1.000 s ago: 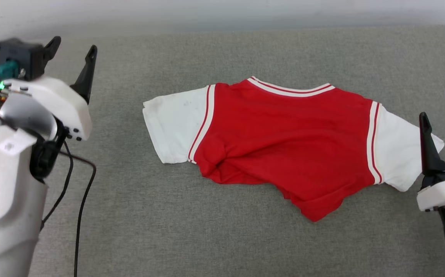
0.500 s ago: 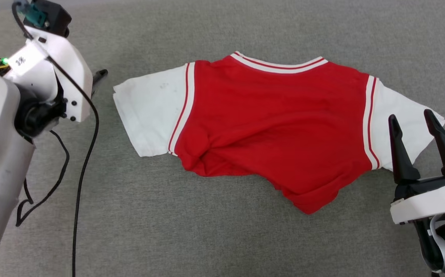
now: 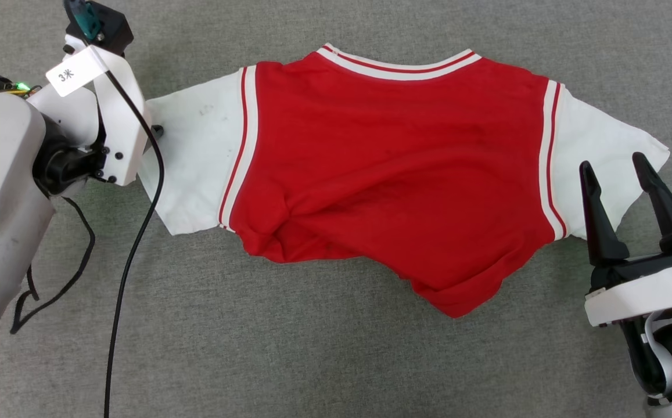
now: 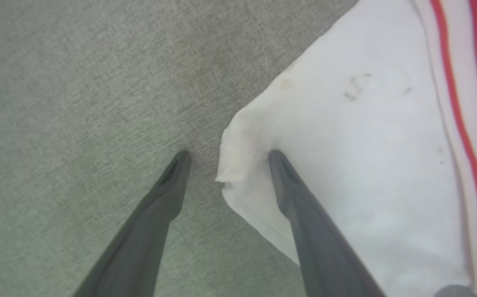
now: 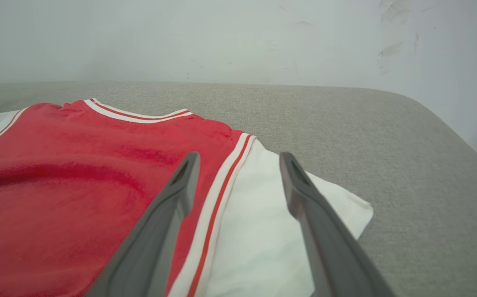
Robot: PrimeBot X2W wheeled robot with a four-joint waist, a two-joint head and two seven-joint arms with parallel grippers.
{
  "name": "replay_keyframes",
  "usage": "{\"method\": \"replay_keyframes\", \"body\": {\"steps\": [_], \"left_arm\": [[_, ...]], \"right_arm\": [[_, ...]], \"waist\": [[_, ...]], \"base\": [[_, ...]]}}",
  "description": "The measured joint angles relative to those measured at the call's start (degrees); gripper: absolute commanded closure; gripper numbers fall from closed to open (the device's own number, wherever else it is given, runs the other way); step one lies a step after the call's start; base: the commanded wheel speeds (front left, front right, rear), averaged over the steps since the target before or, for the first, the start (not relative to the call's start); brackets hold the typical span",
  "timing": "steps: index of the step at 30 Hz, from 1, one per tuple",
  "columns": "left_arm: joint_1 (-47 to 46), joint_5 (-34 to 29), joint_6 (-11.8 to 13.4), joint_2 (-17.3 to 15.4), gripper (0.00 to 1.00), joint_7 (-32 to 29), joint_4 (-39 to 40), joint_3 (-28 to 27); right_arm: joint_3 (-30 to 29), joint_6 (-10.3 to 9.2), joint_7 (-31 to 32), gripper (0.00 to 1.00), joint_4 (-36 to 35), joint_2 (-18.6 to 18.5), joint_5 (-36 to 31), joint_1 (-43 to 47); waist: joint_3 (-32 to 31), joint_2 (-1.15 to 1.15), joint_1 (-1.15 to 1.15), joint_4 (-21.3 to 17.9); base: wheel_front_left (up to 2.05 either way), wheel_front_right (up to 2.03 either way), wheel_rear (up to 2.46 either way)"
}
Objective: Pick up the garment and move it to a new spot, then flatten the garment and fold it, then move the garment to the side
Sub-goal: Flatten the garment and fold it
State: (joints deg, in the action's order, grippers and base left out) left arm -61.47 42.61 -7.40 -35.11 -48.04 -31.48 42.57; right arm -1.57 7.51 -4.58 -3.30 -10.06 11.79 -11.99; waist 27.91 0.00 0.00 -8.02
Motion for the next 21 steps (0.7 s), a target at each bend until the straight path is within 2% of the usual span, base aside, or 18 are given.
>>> {"method": "replay_keyframes", "body": {"steps": [1,2,3,9,14,17,21], "left_arm": [[-0.07,0.65,0.00,-0.22,0.07,-0.02,-0.02,0.67],[-0.14,1.20,0.00,-0.42,0.65,0.37,-0.12,1.13],[-0.18,1.69,0.00,-0.57,1.00,0.86,-0.27,1.58],[0.33,2.76,-0.01,-1.27,1.00,8.14,0.73,4.17],[1.02,3.46,0.00,-2.63,1.00,16.31,2.54,2.65],[2.64,3.44,0.08,-4.13,1.00,19.94,4.41,1.67],[5.20,3.46,1.04,-5.94,1.00,22.49,8.03,0.97]], "right_arm": [[-0.04,0.00,-0.16,0.00,0.23,-0.14,0.15,-0.13],[-0.14,0.00,-0.27,0.00,0.48,-0.32,0.35,-0.26],[-0.24,0.00,-0.43,0.00,0.76,-0.44,0.37,-0.45],[-0.45,0.00,-0.78,0.00,2.08,-2.40,0.45,-1.88],[-2.02,0.00,1.10,0.00,2.14,-7.56,0.37,-4.66],[-1.82,0.00,4.52,0.00,1.69,-11.01,0.99,-7.05],[0.75,0.01,13.68,0.00,2.60,-17.25,4.82,-9.81]], "waist": [[0.07,0.00,0.00,-0.14],[0.09,0.00,0.00,-0.20],[0.02,0.00,0.00,-0.21],[-1.55,0.00,0.00,0.26],[-3.52,0.00,0.00,1.47],[-4.80,0.00,0.00,2.13],[-5.98,0.00,0.00,3.43]], "base": [[0.00,0.00,0.00],[0.00,0.00,0.00],[0.00,0.00,0.00],[0.00,0.00,0.00],[0.00,0.00,0.00],[0.00,0.00,0.00],[0.00,0.00,0.00]]}}
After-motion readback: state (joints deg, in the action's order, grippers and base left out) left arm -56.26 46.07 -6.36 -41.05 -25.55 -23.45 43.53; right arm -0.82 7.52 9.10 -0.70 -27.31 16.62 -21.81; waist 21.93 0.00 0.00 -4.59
